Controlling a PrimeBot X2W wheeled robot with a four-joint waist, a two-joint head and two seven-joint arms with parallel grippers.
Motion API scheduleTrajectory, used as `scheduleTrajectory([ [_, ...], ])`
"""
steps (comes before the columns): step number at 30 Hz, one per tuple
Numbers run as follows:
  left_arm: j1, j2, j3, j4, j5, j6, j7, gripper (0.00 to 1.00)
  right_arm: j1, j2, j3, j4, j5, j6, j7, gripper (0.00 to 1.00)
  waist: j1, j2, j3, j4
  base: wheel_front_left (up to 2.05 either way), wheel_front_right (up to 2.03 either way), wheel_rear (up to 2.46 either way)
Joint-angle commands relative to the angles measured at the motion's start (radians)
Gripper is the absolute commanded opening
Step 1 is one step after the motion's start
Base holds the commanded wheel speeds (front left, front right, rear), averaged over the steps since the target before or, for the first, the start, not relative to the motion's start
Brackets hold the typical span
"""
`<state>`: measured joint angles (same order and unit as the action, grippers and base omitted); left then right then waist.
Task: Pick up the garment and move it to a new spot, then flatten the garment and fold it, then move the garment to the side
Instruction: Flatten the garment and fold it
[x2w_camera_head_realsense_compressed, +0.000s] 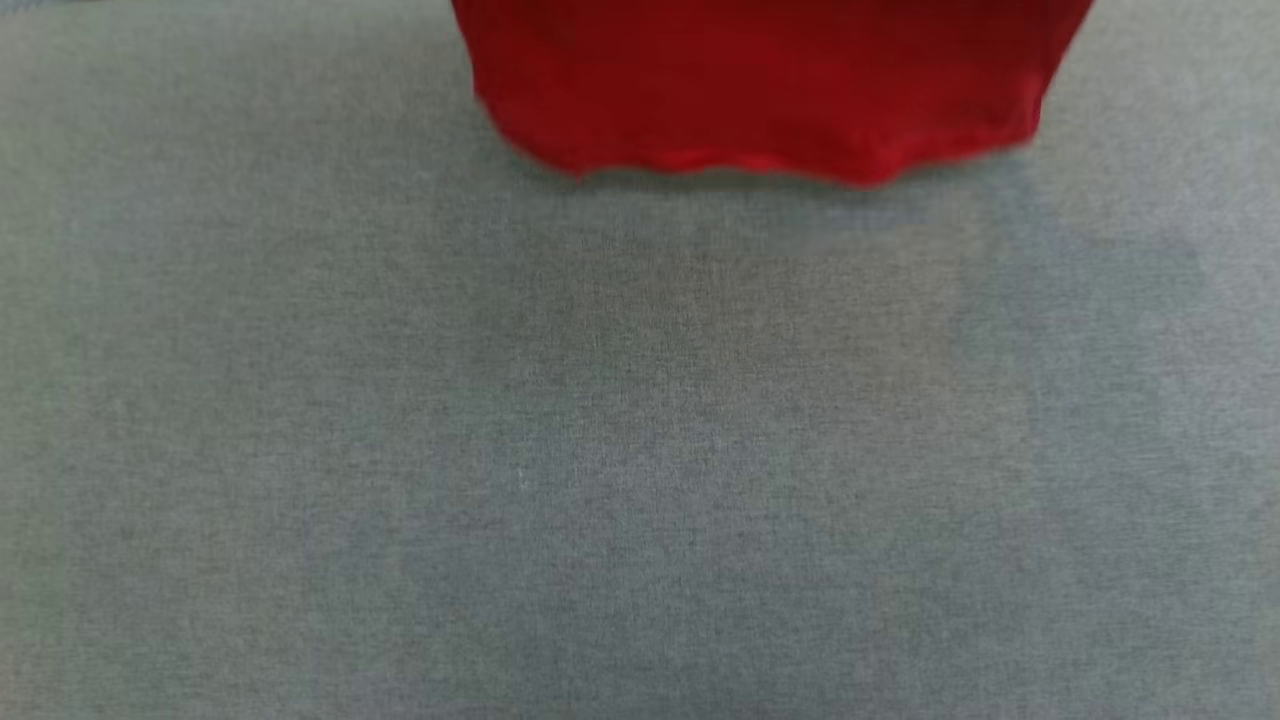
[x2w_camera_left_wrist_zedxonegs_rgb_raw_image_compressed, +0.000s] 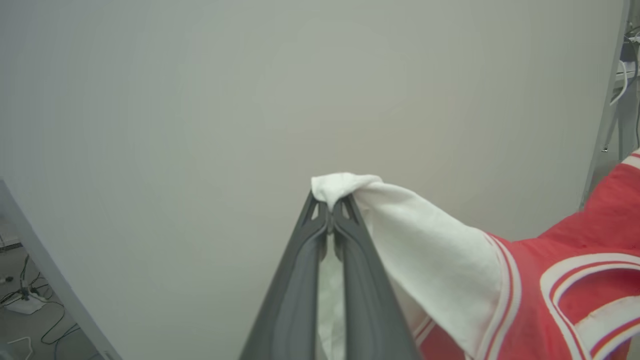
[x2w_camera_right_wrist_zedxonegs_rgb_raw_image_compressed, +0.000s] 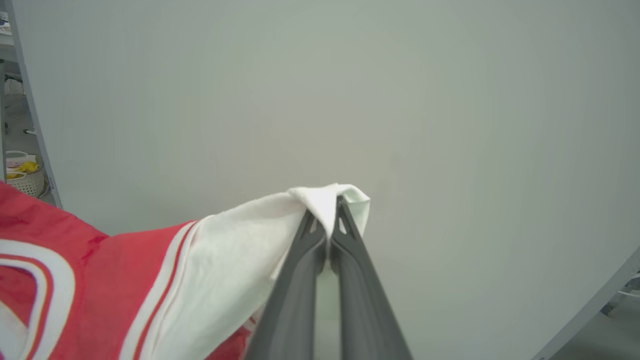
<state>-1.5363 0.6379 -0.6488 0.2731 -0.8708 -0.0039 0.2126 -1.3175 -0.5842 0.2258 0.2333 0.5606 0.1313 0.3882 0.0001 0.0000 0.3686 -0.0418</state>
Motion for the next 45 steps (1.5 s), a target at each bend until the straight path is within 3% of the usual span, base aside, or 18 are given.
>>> scheduleTrajectory([
  [1, -0.036, -0.014, 0.007, 0.027, 0.020, -0.007, -0.020, 0.00, -0.048, 0.012, 0.012, 0.032, -0.013, -0.001, -0.023, 0.00, -0.0001, 0.0000, 0.092, 0.000, 0.00, 0.00, 0.00],
  [8, -0.146, -0.052, 0.023, 0.198, 0.052, -0.046, -0.114, 0.00, -0.247, 0.041, 0.096, 0.219, -0.045, -0.001, -0.135, 0.00, -0.0001, 0.0000, 0.135, 0.000, 0.00, 0.00, 0.00],
  [13, -0.135, -0.059, 0.013, 0.262, 0.054, -0.073, -0.159, 0.00, -0.276, 0.056, 0.160, 0.314, -0.024, -0.001, -0.198, 0.00, -0.0001, 0.0000, 0.136, 0.006, 0.00, 0.00, 0.00],
  [20, 0.042, -0.048, -0.021, 0.288, 0.031, -0.096, -0.223, 0.00, -0.130, 0.045, 0.265, 0.354, 0.047, -0.001, -0.293, 0.00, -0.0001, 0.0000, 0.071, 0.010, 0.00, 0.00, 0.00],
  [25, 0.248, -0.013, -0.036, 0.261, 0.001, -0.085, -0.272, 0.00, 0.044, 0.036, 0.333, 0.343, 0.103, -0.001, -0.355, 0.00, -0.0001, 0.0000, -0.011, 0.005, 0.00, 0.00, 0.00],
  [32, 0.584, 0.052, -0.057, 0.161, -0.055, -0.024, -0.315, 0.00, 0.309, 0.004, 0.426, 0.281, 0.184, -0.001, -0.410, 0.00, -0.0001, 0.0000, -0.133, -0.005, 0.00, 0.00, 0.00],
  [38, 0.878, 0.119, -0.072, 0.013, -0.116, 0.068, -0.336, 0.00, 0.554, -0.036, 0.448, 0.228, 0.229, -0.001, -0.426, 0.00, -0.0001, 0.0000, -0.237, -0.007, 0.00, 0.00, 0.00],
  [45, 1.183, 0.206, -0.080, -0.191, -0.196, 0.198, -0.347, 0.00, 0.837, -0.065, 0.395, 0.159, 0.258, -0.001, -0.403, 0.00, -0.0001, 0.0000, -0.314, -0.013, 0.00, 0.00, 0.00],
])
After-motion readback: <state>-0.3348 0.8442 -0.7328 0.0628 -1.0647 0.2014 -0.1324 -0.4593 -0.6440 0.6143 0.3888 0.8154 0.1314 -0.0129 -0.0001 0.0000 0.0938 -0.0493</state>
